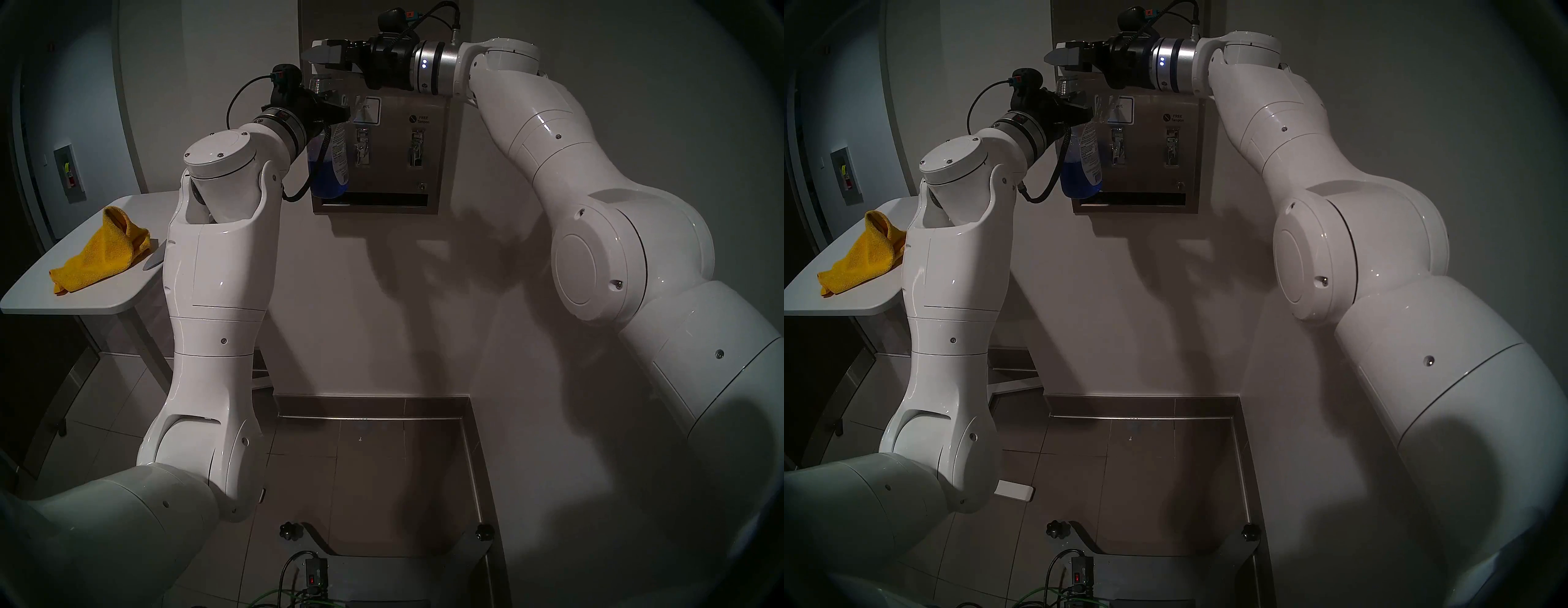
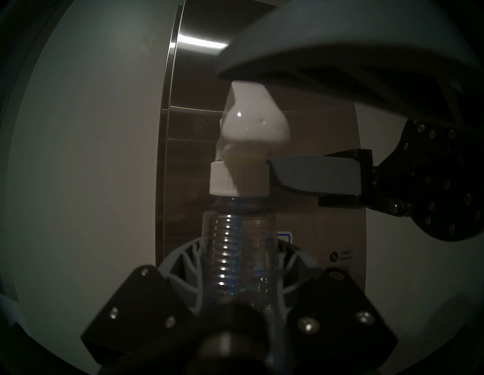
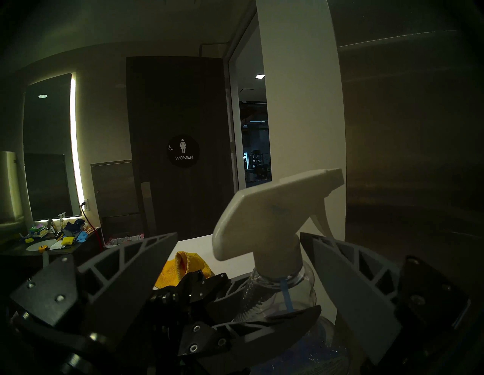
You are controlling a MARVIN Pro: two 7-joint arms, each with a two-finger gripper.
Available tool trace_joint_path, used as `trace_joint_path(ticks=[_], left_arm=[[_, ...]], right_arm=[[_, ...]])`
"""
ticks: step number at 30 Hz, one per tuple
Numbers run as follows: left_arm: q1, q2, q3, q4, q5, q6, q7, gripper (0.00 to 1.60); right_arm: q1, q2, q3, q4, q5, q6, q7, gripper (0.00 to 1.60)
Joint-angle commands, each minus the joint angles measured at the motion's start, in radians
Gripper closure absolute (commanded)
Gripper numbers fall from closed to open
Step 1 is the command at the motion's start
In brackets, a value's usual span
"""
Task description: Pick up the cleaner bottle and spray the cleaner onto the surface
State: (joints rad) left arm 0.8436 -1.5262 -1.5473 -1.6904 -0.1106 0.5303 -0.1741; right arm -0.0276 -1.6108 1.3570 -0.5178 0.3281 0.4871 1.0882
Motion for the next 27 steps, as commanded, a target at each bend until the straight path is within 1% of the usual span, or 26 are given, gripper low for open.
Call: trace_joint_path(ticks=[1,10,17,22,27], left_arm=[[-0.068,-0.006,-0.005,-0.049,-0.001,-0.031,0.002,1.6],[-0.069,-0.01,-0.008,-0.049,0.004,-0.031,-0.001,1.6],[-0.069,-0.013,-0.01,-0.049,0.007,-0.031,-0.004,1.6],[-0.069,-0.015,-0.012,-0.049,0.01,-0.031,-0.006,1.6],[-0.068,-0.017,-0.014,-0.048,0.013,-0.03,-0.008,1.6]], right_arm=[[0.086,0.019,-0.003,0.012,-0.001,-0.038,0.055,0.0],[0.107,0.05,-0.018,0.059,-0.011,-0.086,0.096,0.0],[0.121,0.06,-0.031,0.093,-0.021,-0.118,0.111,0.0],[0.129,0.056,-0.04,0.121,-0.033,-0.144,0.108,0.0],[0.139,0.038,-0.049,0.144,-0.048,-0.166,0.094,0.0]])
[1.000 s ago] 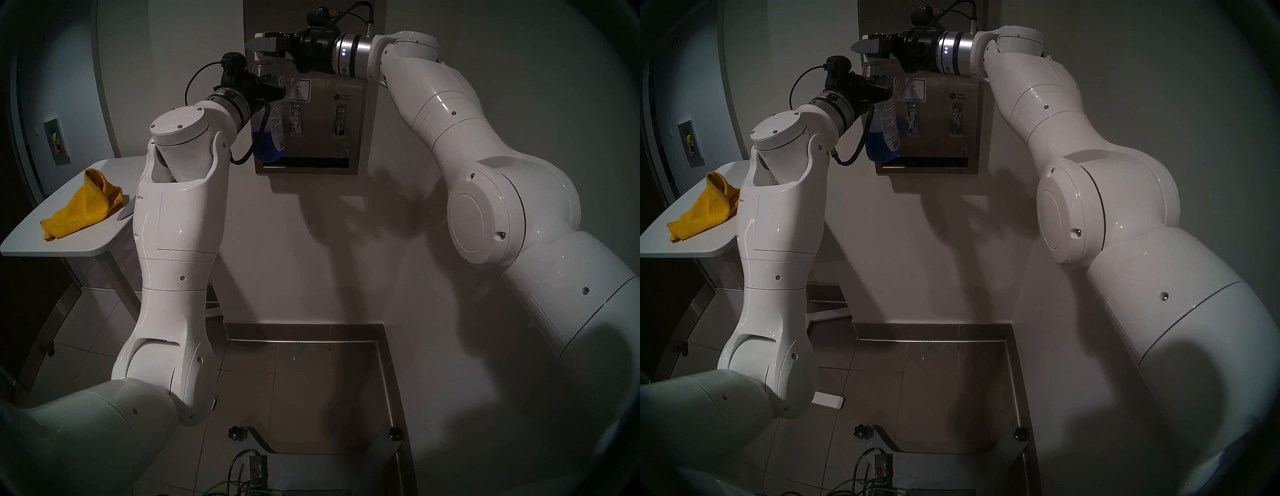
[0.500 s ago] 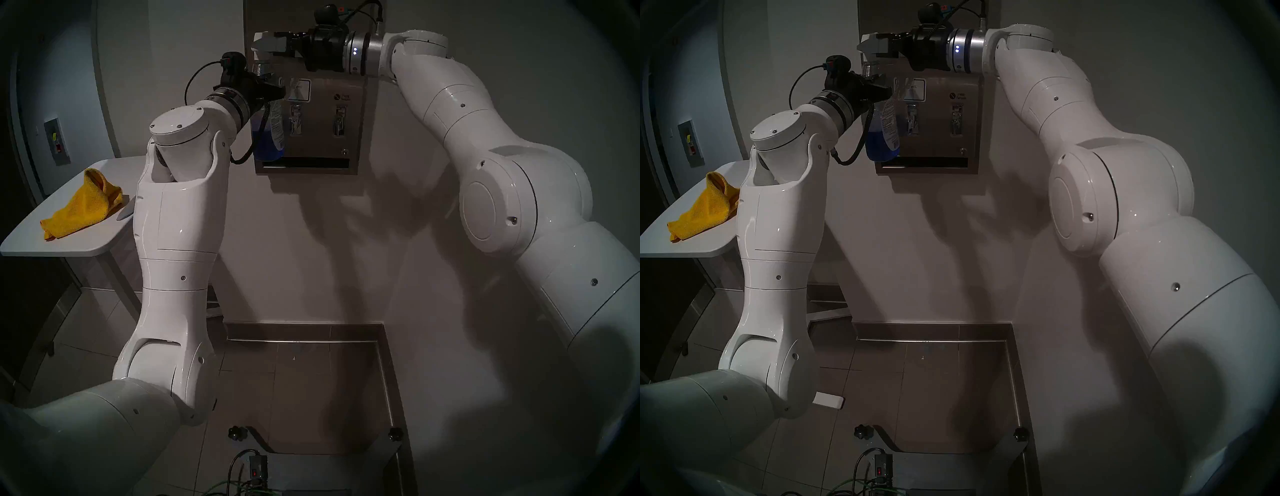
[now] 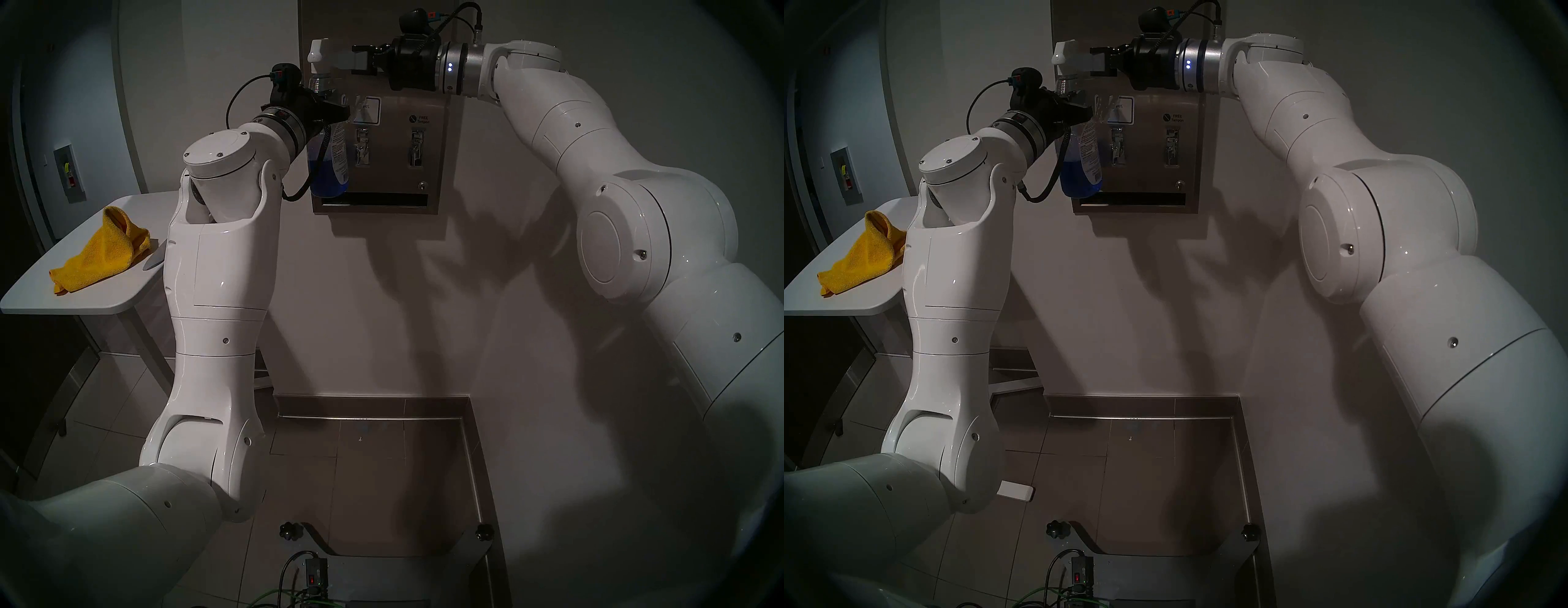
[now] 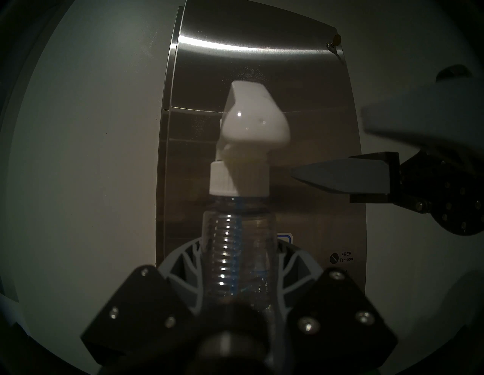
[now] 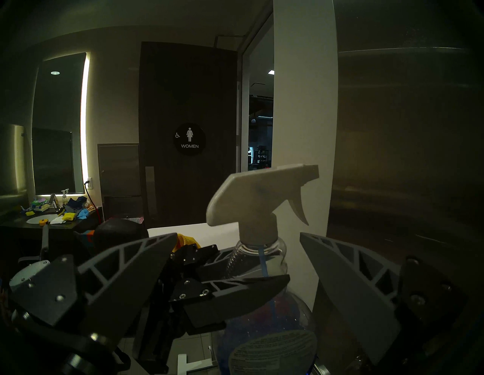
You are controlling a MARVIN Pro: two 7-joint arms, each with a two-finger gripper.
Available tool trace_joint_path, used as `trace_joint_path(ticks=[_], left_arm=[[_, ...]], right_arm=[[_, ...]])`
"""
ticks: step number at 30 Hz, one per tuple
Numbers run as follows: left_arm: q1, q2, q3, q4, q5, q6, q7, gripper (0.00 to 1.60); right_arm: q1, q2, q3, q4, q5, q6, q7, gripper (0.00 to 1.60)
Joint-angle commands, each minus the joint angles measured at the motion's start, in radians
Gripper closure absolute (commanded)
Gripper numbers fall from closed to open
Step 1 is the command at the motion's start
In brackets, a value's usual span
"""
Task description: Pick up the cleaner bottle and spray the cleaner onto the surface
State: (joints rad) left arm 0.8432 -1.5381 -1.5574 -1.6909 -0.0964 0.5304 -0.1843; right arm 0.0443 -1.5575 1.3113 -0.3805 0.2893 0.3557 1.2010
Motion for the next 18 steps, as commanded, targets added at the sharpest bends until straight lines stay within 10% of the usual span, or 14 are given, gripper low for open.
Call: trace_joint_path(ticks=[1,18], left_arm=[[-0.067,-0.005,-0.004,-0.048,-0.001,-0.029,0.001,1.6],[-0.063,-0.011,-0.009,-0.046,0.007,-0.024,-0.006,1.6]], right_arm=[[0.07,-0.019,-0.005,0.011,-0.011,-0.038,-0.022,0.0],[0.101,-0.048,-0.008,0.06,-0.042,-0.083,-0.069,0.0]])
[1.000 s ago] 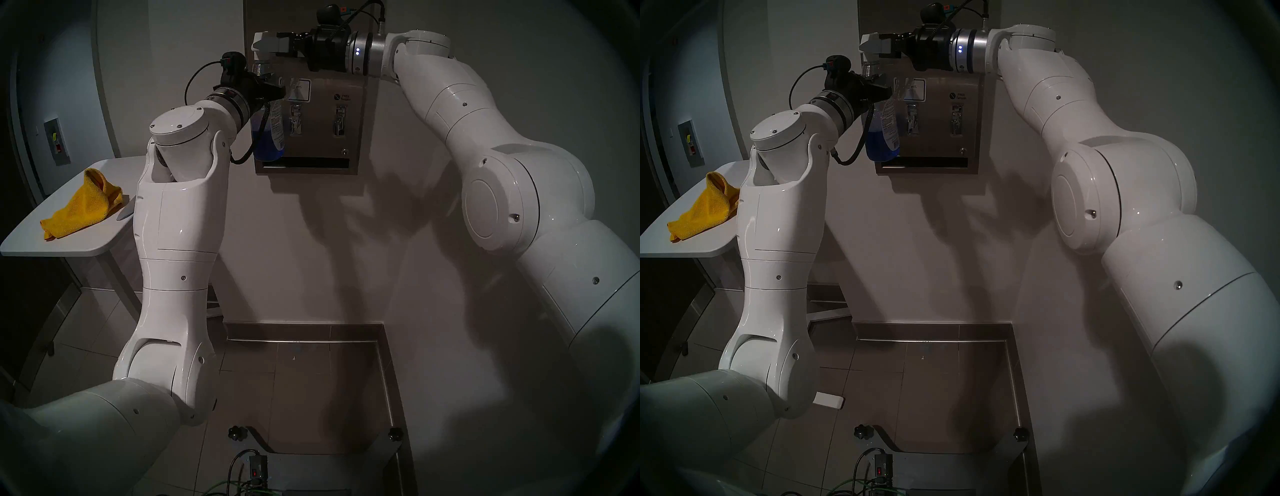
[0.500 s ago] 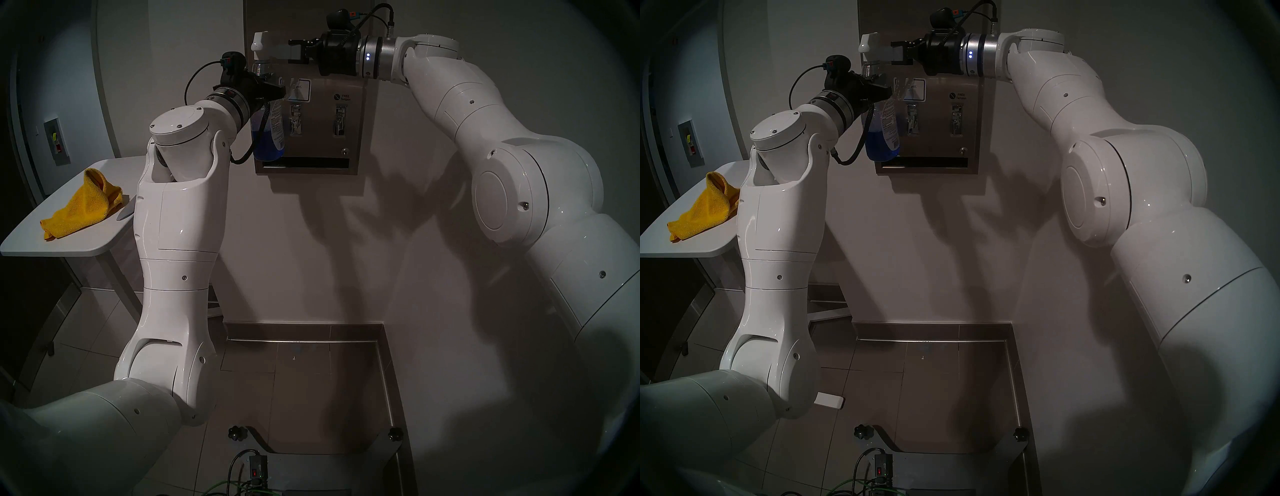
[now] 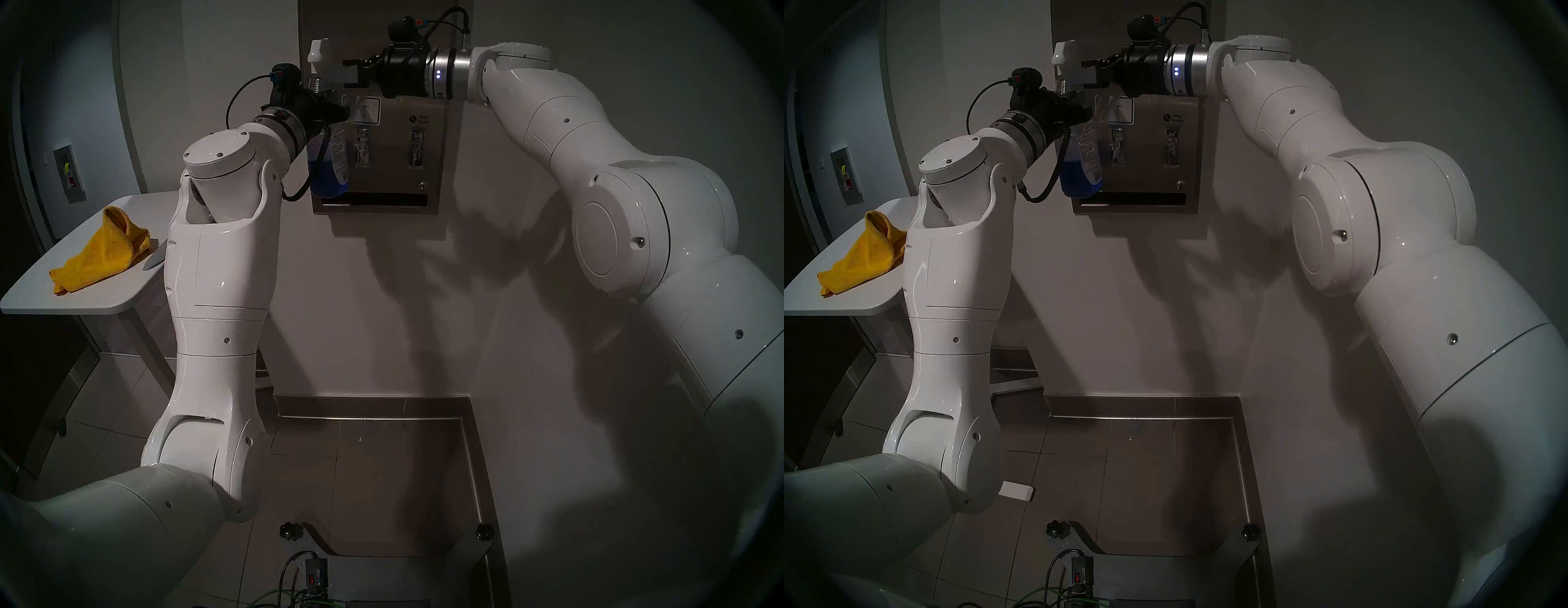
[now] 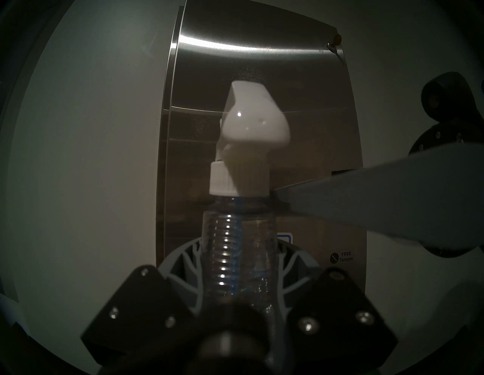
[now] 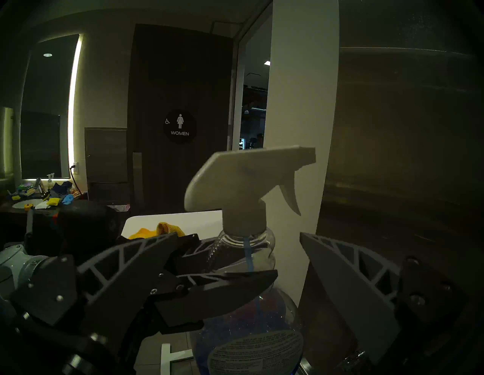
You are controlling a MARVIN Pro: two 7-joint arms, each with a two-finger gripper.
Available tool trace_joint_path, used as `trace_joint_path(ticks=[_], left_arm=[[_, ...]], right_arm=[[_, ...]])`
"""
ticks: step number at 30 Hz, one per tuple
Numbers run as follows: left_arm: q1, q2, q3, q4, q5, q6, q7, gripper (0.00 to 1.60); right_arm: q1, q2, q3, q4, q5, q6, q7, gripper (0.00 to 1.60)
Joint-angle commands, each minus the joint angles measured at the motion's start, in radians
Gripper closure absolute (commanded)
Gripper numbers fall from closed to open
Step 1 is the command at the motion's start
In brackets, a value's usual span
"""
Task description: Pick up the cleaner bottle and spray the cleaner onto the surface
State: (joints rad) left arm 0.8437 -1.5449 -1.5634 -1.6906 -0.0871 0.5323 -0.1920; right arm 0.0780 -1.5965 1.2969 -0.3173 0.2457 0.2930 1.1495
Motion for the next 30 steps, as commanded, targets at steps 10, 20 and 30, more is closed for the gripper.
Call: trace_joint_path(ticks=[10,20,30], left_arm=[[-0.062,-0.007,-0.005,-0.046,0.003,-0.023,-0.003,1.6],[-0.061,-0.01,-0.008,-0.045,0.008,-0.018,-0.008,1.6],[-0.06,-0.013,-0.012,-0.045,0.012,-0.013,-0.011,1.6]], right_arm=[[0.075,-0.036,0.007,0.018,-0.004,-0.041,-0.045,0.0],[0.083,-0.065,0.007,0.038,-0.004,-0.059,-0.074,0.0],[0.09,-0.08,0.008,0.053,-0.004,-0.07,-0.09,0.0]])
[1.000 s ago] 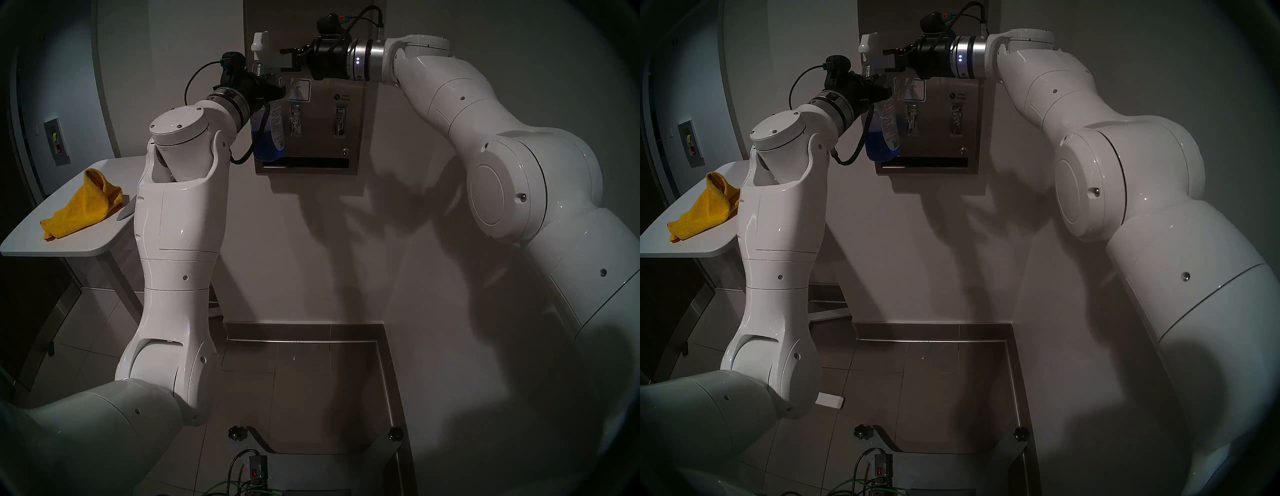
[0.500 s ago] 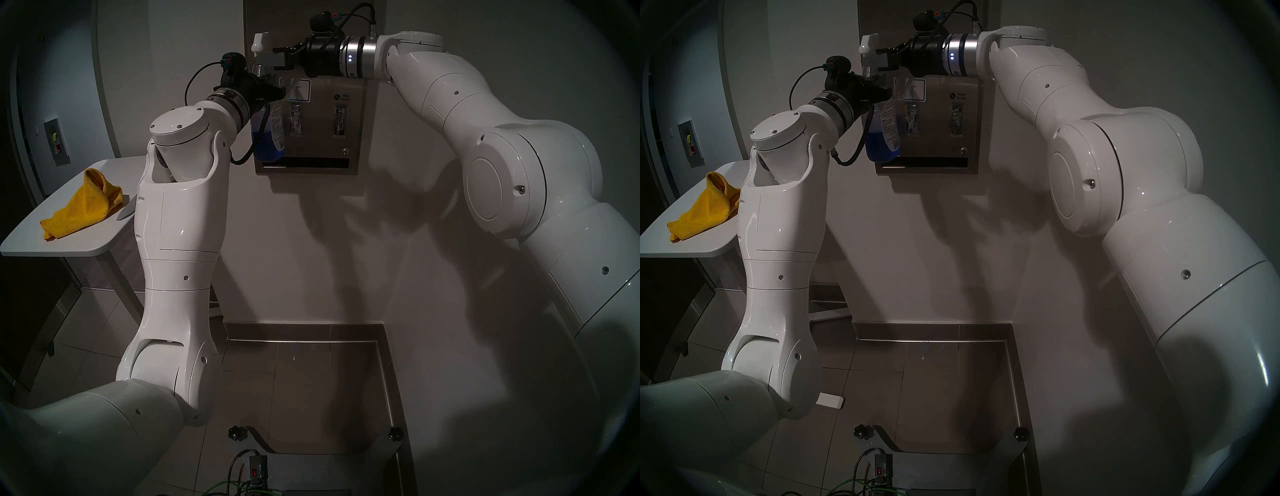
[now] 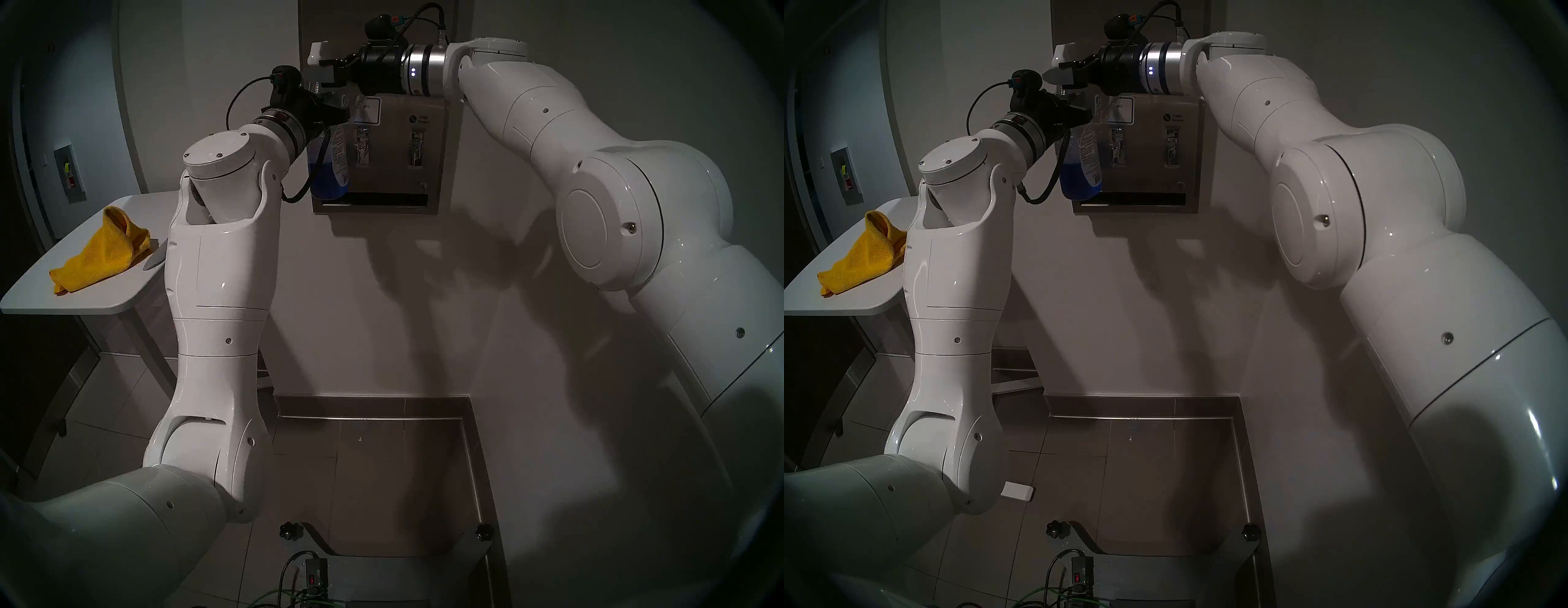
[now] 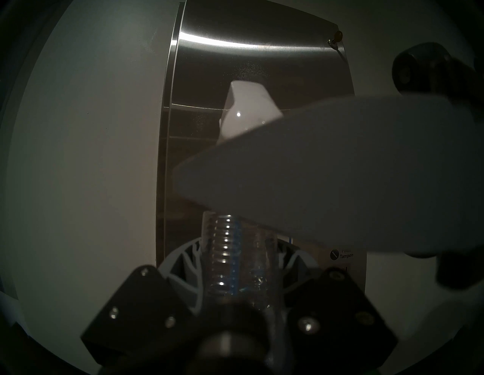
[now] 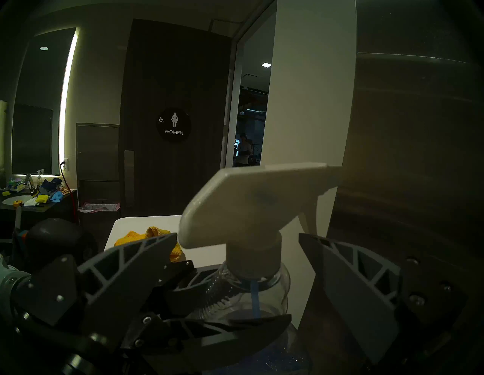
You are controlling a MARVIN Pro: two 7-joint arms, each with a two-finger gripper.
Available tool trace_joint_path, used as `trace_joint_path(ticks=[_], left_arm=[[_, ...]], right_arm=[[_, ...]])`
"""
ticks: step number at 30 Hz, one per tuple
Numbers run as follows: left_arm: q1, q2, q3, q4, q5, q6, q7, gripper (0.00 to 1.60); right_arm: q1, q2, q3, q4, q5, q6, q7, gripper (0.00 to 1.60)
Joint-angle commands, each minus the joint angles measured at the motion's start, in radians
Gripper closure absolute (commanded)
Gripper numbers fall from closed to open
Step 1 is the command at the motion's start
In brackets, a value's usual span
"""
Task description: Pick up the cleaner bottle and spray the cleaner onto the surface
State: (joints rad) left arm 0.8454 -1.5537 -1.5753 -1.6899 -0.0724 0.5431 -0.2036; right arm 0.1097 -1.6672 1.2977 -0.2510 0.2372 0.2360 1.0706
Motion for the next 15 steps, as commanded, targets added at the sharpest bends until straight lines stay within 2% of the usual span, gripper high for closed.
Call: trace_joint_path(ticks=[1,5,6,9,10,13,14,15], left_arm=[[-0.062,-0.005,0.0,-0.046,-0.002,-0.024,0.0,1.6],[-0.062,-0.005,-0.001,-0.046,-0.002,-0.024,0.0,1.6],[-0.062,-0.007,-0.003,-0.046,-0.001,-0.022,0.0,1.6],[-0.062,-0.007,-0.003,-0.046,-0.001,-0.022,0.0,1.6],[-0.062,-0.007,-0.003,-0.046,-0.001,-0.022,-0.001,1.6],[-0.061,-0.008,-0.004,-0.048,-0.001,-0.021,-0.001,1.6],[-0.06,-0.008,-0.004,-0.048,-0.001,-0.021,-0.002,1.6],[-0.06,-0.008,-0.004,-0.048,-0.001,-0.021,-0.002,1.6]], right_arm=[[0.059,-0.01,0.007,-0.012,0.004,-0.014,-0.013,0.0],[0.059,-0.011,0.006,-0.011,0.003,-0.015,-0.014,0.0],[0.063,-0.015,0.007,-0.004,0.003,-0.019,-0.019,0.95],[0.063,-0.015,0.007,-0.004,0.003,-0.019,-0.019,0.95],[0.063,-0.016,0.007,-0.003,0.003,-0.02,-0.021,1.0],[0.064,-0.018,0.006,0.001,0.001,-0.023,-0.035,1.04],[0.064,-0.018,0.006,0.003,0.0,-0.025,-0.039,1.26],[0.065,-0.018,0.005,0.004,0.0,-0.025,-0.04,1.39]])
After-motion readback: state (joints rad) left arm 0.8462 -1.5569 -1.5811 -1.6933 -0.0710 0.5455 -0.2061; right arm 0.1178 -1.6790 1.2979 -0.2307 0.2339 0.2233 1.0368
